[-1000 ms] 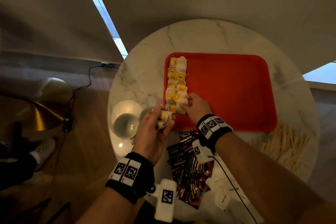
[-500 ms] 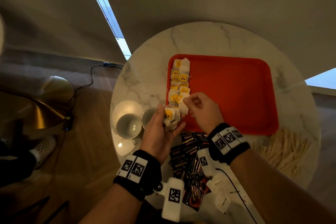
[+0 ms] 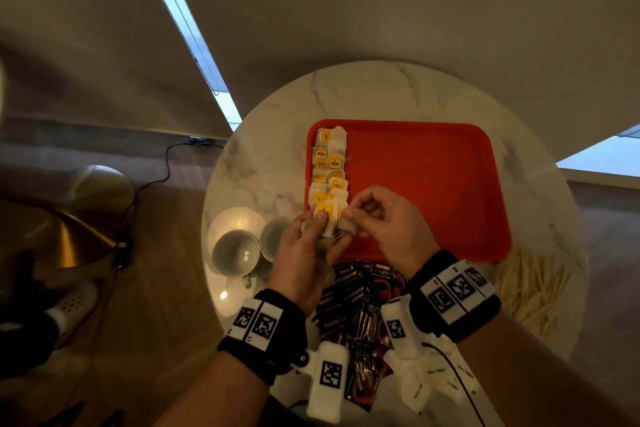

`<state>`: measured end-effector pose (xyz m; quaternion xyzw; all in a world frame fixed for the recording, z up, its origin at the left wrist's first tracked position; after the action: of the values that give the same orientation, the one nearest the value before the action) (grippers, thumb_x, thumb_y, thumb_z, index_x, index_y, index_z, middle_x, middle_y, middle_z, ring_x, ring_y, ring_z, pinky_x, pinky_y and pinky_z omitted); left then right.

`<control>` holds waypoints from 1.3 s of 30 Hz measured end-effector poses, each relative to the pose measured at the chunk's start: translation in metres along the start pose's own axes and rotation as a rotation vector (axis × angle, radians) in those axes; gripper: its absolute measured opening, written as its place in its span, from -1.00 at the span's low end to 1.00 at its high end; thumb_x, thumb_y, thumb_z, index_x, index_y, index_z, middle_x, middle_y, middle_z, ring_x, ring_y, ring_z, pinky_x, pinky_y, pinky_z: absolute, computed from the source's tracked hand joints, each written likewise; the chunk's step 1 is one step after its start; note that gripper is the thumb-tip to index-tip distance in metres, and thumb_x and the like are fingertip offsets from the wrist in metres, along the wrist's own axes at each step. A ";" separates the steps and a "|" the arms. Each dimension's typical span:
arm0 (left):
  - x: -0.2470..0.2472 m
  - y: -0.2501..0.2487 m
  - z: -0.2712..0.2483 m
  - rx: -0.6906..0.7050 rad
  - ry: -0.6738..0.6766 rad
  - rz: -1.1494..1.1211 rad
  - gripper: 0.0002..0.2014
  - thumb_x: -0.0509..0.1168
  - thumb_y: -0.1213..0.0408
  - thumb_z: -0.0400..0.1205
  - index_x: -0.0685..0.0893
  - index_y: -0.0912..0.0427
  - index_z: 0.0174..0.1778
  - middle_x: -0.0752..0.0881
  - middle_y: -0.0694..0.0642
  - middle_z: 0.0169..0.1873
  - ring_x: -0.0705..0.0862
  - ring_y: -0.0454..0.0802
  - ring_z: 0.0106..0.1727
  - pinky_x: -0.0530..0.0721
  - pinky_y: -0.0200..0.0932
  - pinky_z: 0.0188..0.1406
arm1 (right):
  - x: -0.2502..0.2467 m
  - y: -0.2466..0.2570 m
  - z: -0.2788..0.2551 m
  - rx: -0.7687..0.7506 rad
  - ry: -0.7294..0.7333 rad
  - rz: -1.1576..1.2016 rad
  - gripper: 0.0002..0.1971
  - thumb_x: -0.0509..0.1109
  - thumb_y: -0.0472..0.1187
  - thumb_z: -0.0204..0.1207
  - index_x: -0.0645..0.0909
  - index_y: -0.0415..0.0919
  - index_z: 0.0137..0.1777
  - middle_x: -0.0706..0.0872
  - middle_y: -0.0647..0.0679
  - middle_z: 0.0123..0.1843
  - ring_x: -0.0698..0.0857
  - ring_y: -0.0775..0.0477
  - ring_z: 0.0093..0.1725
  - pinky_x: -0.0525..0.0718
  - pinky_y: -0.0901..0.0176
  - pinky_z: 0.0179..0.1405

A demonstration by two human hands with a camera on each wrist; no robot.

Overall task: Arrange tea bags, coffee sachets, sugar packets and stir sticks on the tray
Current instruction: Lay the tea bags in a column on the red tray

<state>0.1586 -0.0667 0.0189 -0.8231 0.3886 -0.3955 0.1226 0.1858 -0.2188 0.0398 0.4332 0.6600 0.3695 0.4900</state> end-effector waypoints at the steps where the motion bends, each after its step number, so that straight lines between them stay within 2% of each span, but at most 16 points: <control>1: 0.001 0.000 0.000 -0.001 -0.003 -0.011 -0.66 0.24 0.27 0.79 0.57 0.36 0.44 0.74 0.35 0.31 0.80 0.15 0.20 0.84 -0.06 0.08 | 0.000 0.000 0.000 -0.002 0.014 0.001 -0.93 0.53 -0.15 0.58 0.69 -0.09 -0.07 0.76 0.05 -0.21 0.72 0.18 -0.27 0.74 0.26 -0.27; 4: 0.000 0.000 -0.001 -0.005 -0.001 -0.022 -0.63 0.22 0.18 0.81 0.58 0.33 0.45 0.75 0.34 0.30 0.81 0.11 0.11 0.85 -0.07 0.03 | -0.002 0.001 -0.001 -0.045 0.027 -0.063 -0.93 0.50 -0.17 0.60 0.67 -0.12 -0.05 0.78 0.07 -0.21 0.73 0.24 -0.24 0.67 0.40 -0.25; 6: 0.001 0.000 -0.002 0.005 0.002 -0.002 -0.62 0.27 0.19 0.78 0.57 0.33 0.45 0.74 0.36 0.31 0.80 0.12 0.13 0.82 -0.06 0.06 | -0.004 0.001 -0.002 -0.049 0.036 -0.072 -0.95 0.47 -0.19 0.63 0.66 -0.13 0.00 0.79 0.05 -0.15 0.75 0.22 -0.19 0.64 0.44 -0.23; 11: -0.003 -0.002 -0.001 0.076 -0.023 -0.021 -0.62 0.27 0.25 0.78 0.54 0.35 0.49 0.75 0.31 0.31 0.77 0.19 0.31 0.81 -0.05 0.17 | -0.006 -0.003 -0.002 -0.021 0.111 -0.118 -0.73 0.40 -0.18 0.69 0.62 -0.04 0.36 0.75 0.05 0.00 0.76 0.18 -0.06 0.71 0.34 -0.09; 15: -0.004 -0.003 0.000 0.093 -0.011 0.008 -0.60 0.27 0.26 0.78 0.53 0.39 0.49 0.73 0.33 0.33 0.73 0.22 0.37 0.80 -0.05 0.21 | -0.003 0.000 -0.006 -0.019 0.173 -0.086 -0.82 0.41 -0.05 0.67 0.72 -0.06 0.19 0.85 0.08 -0.05 0.81 0.18 -0.08 0.78 0.25 -0.06; 19: -0.002 -0.005 0.000 0.142 -0.037 0.010 -0.64 0.28 0.29 0.78 0.56 0.41 0.45 0.74 0.35 0.30 0.78 0.19 0.28 0.82 -0.09 0.11 | -0.005 -0.002 -0.005 -0.052 0.088 -0.053 -0.88 0.43 -0.07 0.66 0.74 -0.09 0.05 0.85 0.06 -0.12 0.82 0.11 -0.12 0.79 0.16 -0.08; 23: -0.005 -0.013 -0.001 0.188 -0.098 -0.057 -0.70 0.29 0.30 0.77 0.58 0.37 0.37 0.77 0.35 0.19 0.81 0.12 0.12 0.84 -0.12 0.08 | -0.012 -0.018 0.002 -0.030 -0.020 -0.063 -0.92 0.46 -0.07 0.64 0.74 -0.03 0.00 0.83 0.08 -0.09 0.79 0.09 -0.07 0.72 0.27 -0.09; 25: -0.007 -0.018 -0.001 0.210 -0.119 -0.071 -0.67 0.29 0.30 0.76 0.56 0.38 0.40 0.76 0.37 0.22 0.81 0.13 0.13 0.81 -0.06 0.15 | -0.012 -0.030 0.009 0.028 -0.035 -0.068 -0.93 0.49 -0.08 0.61 0.76 -0.03 0.00 0.82 0.08 -0.11 0.76 0.12 -0.12 0.65 0.40 -0.18; 27: -0.009 -0.023 -0.001 0.225 -0.136 -0.073 -0.64 0.29 0.29 0.77 0.55 0.40 0.43 0.75 0.38 0.26 0.81 0.12 0.14 0.78 -0.02 0.21 | -0.006 -0.043 0.017 0.101 -0.018 -0.104 -0.93 0.51 -0.09 0.58 0.76 -0.03 0.00 0.78 0.11 -0.15 0.69 0.18 -0.21 0.58 0.46 -0.27; 30: -0.012 -0.027 0.000 0.230 -0.155 -0.071 -0.63 0.29 0.29 0.77 0.54 0.40 0.44 0.74 0.38 0.25 0.82 0.11 0.13 0.80 -0.03 0.20 | 0.014 -0.066 0.031 0.222 0.065 -0.092 -0.97 0.52 -0.15 0.58 0.74 -0.01 -0.02 0.74 0.12 -0.20 0.70 0.10 -0.23 0.66 0.28 -0.26; 33: -0.017 -0.027 -0.001 0.212 -0.161 -0.079 -0.69 0.29 0.30 0.77 0.57 0.35 0.39 0.78 0.32 0.15 0.83 0.09 0.10 0.83 -0.09 0.10 | 0.034 -0.084 0.044 0.331 0.094 -0.116 -0.91 0.50 -0.19 0.61 0.68 0.05 -0.04 0.70 0.11 -0.19 0.73 0.01 -0.19 0.82 0.05 -0.19; 34: -0.019 -0.027 -0.002 0.208 -0.159 -0.083 -0.70 0.29 0.30 0.77 0.58 0.35 0.38 0.80 0.28 0.11 0.84 0.08 0.08 0.84 -0.12 0.06 | 0.039 -0.089 0.048 0.345 0.088 -0.166 -0.91 0.49 -0.16 0.61 0.66 0.06 -0.02 0.70 0.09 -0.16 0.73 -0.02 -0.18 0.81 0.03 -0.20; 36: -0.021 -0.027 -0.005 0.209 -0.159 -0.077 -0.67 0.29 0.29 0.76 0.57 0.38 0.39 0.81 0.24 0.08 0.85 0.07 0.06 0.84 -0.15 0.03 | 0.043 -0.092 0.051 0.355 0.040 -0.275 -0.91 0.45 -0.14 0.62 0.63 0.03 0.08 0.68 0.09 -0.12 0.70 0.02 -0.20 0.63 0.21 -0.31; 38: -0.025 -0.026 -0.006 0.209 -0.166 -0.073 -0.62 0.30 0.27 0.75 0.55 0.42 0.43 0.78 0.27 0.14 0.83 0.08 0.10 0.83 -0.14 0.04 | 0.043 -0.091 0.052 0.374 -0.032 -0.300 -0.88 0.40 -0.13 0.63 0.61 -0.02 0.13 0.64 0.14 -0.14 0.62 0.16 -0.24 0.47 0.31 -0.38; 39: -0.026 -0.026 -0.006 0.209 -0.168 -0.075 -0.60 0.31 0.26 0.75 0.54 0.42 0.44 0.76 0.29 0.18 0.82 0.09 0.12 0.83 -0.14 0.04 | 0.042 -0.090 0.051 0.382 -0.054 -0.290 -0.86 0.41 -0.10 0.62 0.59 -0.04 0.13 0.63 0.17 -0.15 0.60 0.19 -0.23 0.45 0.32 -0.39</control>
<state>0.1583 -0.0291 0.0215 -0.8500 0.3026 -0.3679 0.2247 0.2104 -0.2080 -0.0683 0.4285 0.7598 0.1521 0.4647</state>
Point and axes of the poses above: each hand's wrist, its own z-axis towards the middle knuckle, its own x-axis out of the palm, y = z × x, the point moved 1 cm from there along z, towards the middle knuckle
